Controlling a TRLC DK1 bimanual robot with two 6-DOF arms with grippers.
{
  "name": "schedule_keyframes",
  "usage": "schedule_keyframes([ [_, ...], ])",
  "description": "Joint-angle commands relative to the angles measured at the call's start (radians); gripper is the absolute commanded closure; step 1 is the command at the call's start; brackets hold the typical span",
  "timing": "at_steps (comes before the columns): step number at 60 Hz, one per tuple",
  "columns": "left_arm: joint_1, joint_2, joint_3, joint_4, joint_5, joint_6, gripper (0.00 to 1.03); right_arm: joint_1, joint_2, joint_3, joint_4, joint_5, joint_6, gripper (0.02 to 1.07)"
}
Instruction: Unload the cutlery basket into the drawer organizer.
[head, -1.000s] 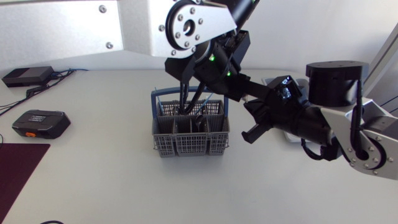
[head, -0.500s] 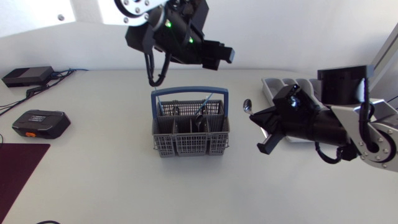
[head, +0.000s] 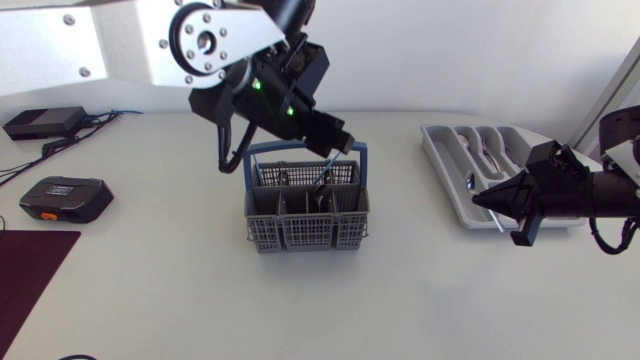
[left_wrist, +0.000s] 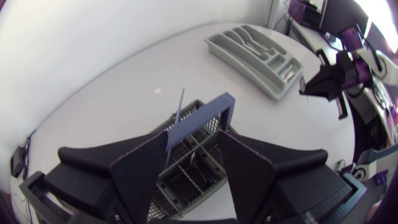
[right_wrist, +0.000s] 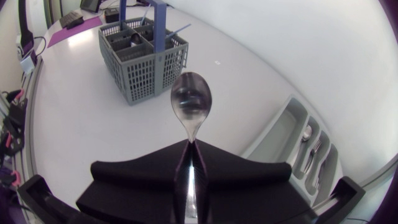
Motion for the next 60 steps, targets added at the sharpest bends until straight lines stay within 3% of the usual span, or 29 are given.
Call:
schedule_keyframes([
  [1, -0.014, -0.004, -0.061, 0.015, 0.008, 0.066, 0.46, -0.061, 0.089, 0.056, -0.069, -0.022, -0.214, 1.01],
  [17, -0.053, -0.002, -0.179, 0.086, 0.008, 0.181, 0.45, -0.202, 0.332, 0.226, -0.146, 0.028, -0.533, 1.01],
  [30, -0.051, -0.004, -0.227, 0.141, 0.008, 0.224, 0.45, -0.262, 0.525, 0.424, -0.241, 0.145, -0.736, 1.01],
  [47, -0.039, -0.017, -0.265, 0.156, 0.008, 0.255, 0.45, -0.264, 0.671, 0.591, -0.236, 0.284, -0.818, 1.01],
  [60, -0.040, -0.036, -0.283, 0.159, 0.008, 0.273, 0.45, -0.251, 0.718, 0.591, -0.138, 0.372, -0.852, 1.01],
])
